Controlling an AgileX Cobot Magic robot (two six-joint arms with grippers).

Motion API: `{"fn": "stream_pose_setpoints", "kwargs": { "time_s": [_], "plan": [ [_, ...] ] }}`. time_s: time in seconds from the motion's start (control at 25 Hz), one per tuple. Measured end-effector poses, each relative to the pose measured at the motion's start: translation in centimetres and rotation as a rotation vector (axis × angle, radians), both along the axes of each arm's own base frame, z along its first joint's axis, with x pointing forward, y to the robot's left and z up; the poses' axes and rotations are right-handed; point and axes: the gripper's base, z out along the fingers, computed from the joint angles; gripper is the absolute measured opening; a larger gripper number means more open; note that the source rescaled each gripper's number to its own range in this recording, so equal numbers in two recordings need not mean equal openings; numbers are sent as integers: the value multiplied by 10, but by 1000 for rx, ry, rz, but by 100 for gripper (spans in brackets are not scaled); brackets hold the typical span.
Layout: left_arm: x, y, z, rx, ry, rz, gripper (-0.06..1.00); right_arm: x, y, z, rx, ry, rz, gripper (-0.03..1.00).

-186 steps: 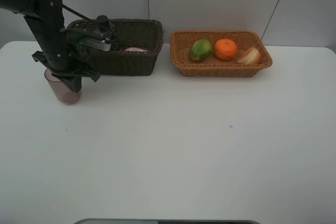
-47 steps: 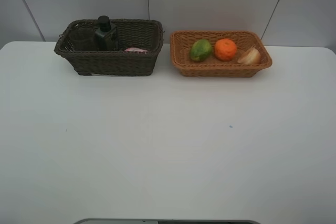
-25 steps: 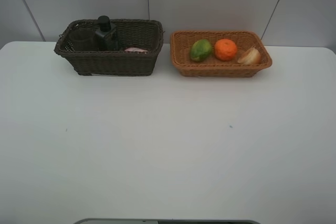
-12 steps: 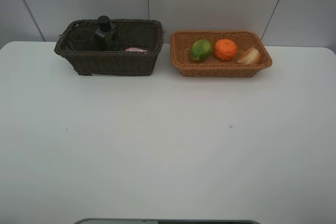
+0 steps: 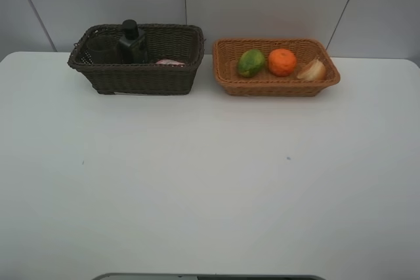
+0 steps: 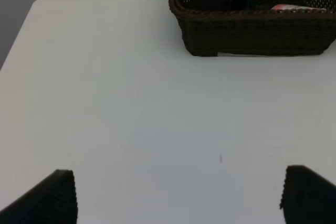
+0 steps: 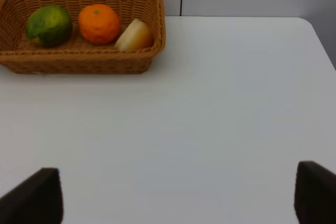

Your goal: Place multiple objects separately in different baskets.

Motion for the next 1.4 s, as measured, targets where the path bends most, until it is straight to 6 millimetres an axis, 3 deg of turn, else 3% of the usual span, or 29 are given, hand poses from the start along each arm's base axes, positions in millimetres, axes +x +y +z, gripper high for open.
{"fn": "stream_pose_setpoints", "kwargs": {
  "time_s": [1.4],
  "plan": [
    [0, -1, 0, -2, 0, -7, 100, 0, 0, 0, 0, 0, 0, 88]
  ]
}}
